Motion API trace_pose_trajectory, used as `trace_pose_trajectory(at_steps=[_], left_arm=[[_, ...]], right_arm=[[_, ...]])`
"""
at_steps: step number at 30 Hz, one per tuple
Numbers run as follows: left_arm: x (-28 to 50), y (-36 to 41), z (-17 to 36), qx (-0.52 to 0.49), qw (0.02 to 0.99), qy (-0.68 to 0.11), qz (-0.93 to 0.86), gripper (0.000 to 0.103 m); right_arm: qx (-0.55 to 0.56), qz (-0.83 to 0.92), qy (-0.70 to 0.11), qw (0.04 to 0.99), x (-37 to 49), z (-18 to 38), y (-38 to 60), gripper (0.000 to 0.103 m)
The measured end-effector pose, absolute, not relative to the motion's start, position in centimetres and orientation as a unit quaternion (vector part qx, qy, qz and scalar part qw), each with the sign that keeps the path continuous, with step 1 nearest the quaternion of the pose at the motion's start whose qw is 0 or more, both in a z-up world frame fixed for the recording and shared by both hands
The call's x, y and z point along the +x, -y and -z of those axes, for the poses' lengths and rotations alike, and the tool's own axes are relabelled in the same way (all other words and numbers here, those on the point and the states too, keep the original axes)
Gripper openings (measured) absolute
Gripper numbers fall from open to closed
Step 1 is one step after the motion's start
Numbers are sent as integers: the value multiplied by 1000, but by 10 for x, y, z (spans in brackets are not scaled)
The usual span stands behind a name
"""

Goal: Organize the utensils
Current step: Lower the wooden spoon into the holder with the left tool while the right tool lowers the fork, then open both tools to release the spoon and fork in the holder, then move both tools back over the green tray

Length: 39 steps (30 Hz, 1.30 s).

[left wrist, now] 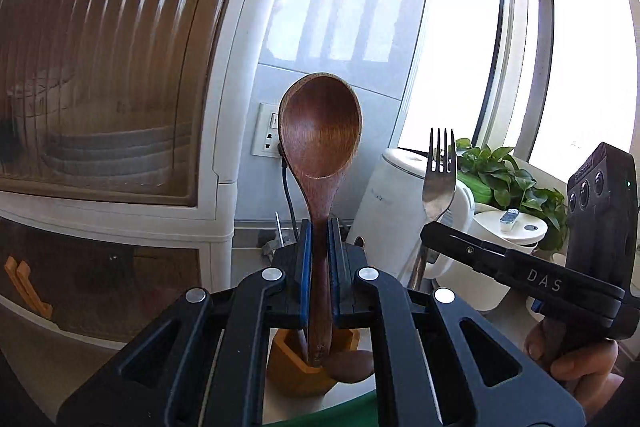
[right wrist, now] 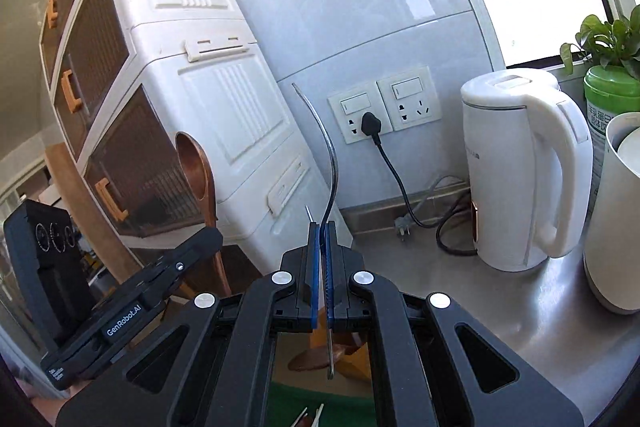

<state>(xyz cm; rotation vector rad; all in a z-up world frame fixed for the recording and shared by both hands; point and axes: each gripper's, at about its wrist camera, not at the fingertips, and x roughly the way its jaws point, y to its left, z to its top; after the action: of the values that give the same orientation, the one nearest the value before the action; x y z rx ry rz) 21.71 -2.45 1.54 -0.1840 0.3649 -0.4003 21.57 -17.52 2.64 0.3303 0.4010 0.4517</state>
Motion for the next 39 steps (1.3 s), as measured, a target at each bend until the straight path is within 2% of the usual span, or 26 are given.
trace_pose_trajectory(at_steps=[4,8,18,25,26,28,29,31,32,33,34,39], left_arm=[[243,33,-1,-124,948,-190,224,6],[256,43,18,-115,949,-193,223,6],[247,52,71,-78,946,-224,220,7],[244,48,81,-77,945,-234,216,8],[244,47,81,-78,945,-235,212,10],[240,42,79,-76,947,-232,208,30],[237,39,77,-72,949,-230,205,32],[234,37,70,-69,951,-225,200,32],[232,35,65,-68,952,-224,197,32],[229,32,61,-68,953,-222,195,32],[226,30,55,-68,954,-219,193,32],[200,9,28,-71,957,-214,180,39]], right_arm=[[156,-220,-187,945,232,-21,172,3],[142,-222,-188,946,244,-8,168,3],[105,-231,-225,941,248,37,151,3],[80,-218,-252,940,244,57,146,6],[80,-217,-255,939,243,59,147,6],[77,-209,-258,940,240,59,150,7],[75,-206,-257,941,238,57,151,7],[72,-203,-259,941,234,53,155,12],[70,-199,-260,942,231,50,157,28],[68,-196,-258,944,227,46,160,55],[68,-190,-251,947,222,42,164,62],[49,-162,-257,951,199,17,180,63]])
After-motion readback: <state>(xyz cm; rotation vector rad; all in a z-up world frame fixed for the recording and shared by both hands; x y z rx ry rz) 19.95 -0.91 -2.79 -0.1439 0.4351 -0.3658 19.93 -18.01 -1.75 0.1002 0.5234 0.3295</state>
